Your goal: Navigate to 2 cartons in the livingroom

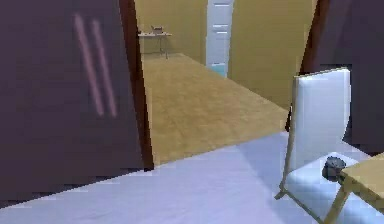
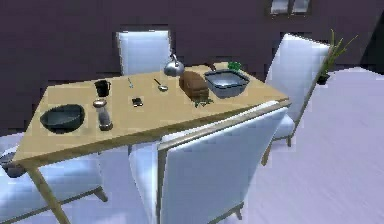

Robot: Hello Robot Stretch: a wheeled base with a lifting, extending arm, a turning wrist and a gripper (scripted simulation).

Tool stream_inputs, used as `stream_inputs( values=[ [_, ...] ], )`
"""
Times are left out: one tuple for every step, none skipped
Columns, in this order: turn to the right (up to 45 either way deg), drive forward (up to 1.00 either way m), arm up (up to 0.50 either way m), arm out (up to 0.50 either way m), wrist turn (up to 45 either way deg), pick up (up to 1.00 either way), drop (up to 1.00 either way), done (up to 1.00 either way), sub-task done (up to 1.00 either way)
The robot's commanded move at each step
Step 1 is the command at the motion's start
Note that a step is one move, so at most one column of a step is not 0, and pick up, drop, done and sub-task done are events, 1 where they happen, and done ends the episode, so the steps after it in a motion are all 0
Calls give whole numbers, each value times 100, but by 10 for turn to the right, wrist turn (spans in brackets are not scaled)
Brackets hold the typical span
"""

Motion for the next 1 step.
stream_inputs(
  values=[
    [0, 100, 0, 0, 0, 0, 0, 0, 0]
  ],
)
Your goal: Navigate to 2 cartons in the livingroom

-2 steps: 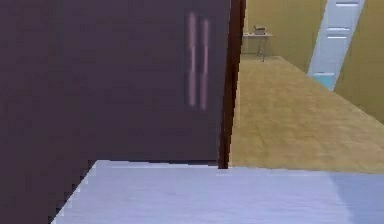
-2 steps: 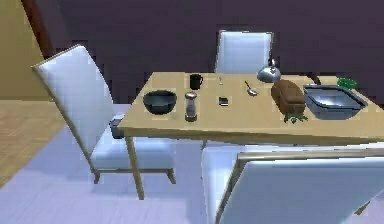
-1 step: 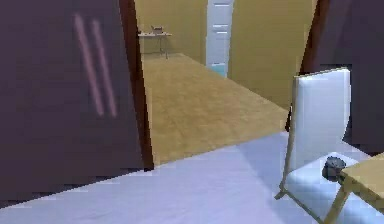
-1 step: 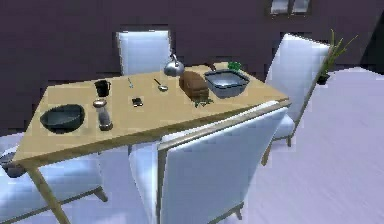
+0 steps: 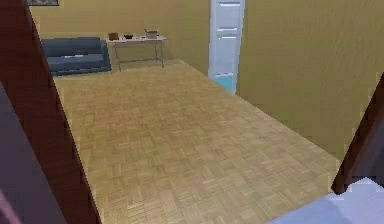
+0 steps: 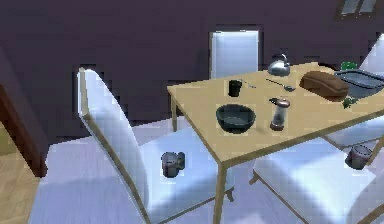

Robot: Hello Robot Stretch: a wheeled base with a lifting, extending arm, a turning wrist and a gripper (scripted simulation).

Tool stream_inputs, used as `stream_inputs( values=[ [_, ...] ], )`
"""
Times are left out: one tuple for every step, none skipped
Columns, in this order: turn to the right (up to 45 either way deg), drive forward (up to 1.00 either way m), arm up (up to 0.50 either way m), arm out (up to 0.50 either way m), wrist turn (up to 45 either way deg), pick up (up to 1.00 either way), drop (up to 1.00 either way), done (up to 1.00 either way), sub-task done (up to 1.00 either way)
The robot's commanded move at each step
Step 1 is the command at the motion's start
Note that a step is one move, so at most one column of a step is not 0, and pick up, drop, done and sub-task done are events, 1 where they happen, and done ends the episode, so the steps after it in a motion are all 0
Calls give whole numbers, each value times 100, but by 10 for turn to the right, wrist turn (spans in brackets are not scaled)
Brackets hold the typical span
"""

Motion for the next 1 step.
stream_inputs(
  values=[
    [-30, 0, 0, 0, 0, 0, 0, 0, 0]
  ],
)
